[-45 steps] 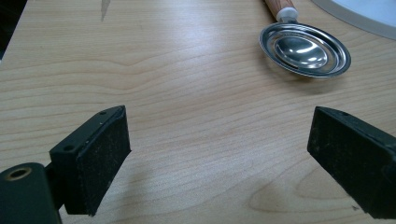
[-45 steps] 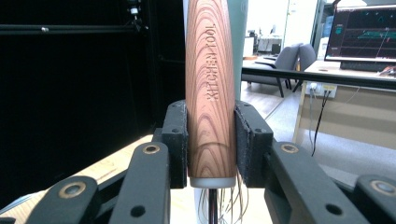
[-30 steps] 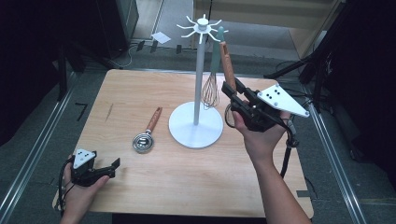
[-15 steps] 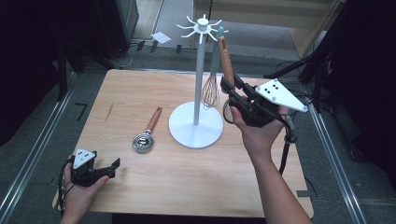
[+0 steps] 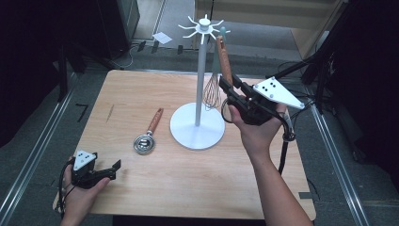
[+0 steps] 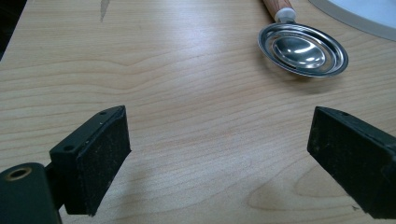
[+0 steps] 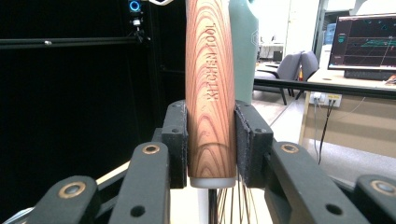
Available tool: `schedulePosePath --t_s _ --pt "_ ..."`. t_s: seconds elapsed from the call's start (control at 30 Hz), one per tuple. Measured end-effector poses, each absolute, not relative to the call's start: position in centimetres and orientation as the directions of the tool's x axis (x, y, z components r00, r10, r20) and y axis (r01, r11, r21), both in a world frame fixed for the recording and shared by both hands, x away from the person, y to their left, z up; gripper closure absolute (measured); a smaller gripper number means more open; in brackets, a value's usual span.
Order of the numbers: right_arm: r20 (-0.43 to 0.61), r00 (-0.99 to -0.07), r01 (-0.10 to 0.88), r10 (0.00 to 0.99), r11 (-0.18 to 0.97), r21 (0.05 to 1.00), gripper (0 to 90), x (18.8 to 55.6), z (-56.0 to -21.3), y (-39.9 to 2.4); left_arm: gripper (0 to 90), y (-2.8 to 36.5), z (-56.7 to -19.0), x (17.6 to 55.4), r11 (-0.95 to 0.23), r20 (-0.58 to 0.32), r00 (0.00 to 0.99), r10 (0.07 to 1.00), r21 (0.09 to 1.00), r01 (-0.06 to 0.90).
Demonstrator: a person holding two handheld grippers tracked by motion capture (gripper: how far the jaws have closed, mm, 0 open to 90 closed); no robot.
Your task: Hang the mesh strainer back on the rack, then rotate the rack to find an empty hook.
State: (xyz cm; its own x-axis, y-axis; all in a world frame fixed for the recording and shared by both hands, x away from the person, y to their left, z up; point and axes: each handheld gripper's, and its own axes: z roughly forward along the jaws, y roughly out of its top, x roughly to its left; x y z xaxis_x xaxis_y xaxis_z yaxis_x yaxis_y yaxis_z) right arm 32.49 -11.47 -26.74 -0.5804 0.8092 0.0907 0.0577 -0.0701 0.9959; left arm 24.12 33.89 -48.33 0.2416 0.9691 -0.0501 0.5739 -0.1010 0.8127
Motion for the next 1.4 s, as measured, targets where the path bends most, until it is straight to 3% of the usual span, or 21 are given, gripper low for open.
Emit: schedulePosePath --t_s 1.1,1.4 --pt "0.103 -0.596 0.127 0.796 -0.033 0.991 68.9 35.1 -27.2 -9.8 6.5 33.8 -48.3 24.1 -0.110 -0.045 0.247 0.968 0.809 0.578" --pt "0.113 -0.585 0.134 0.803 -0.042 0.990 63.2 35.3 -27.2 -10.0 6.5 33.8 -48.4 24.1 -0.108 -0.048 0.248 0.968 0.810 0.576"
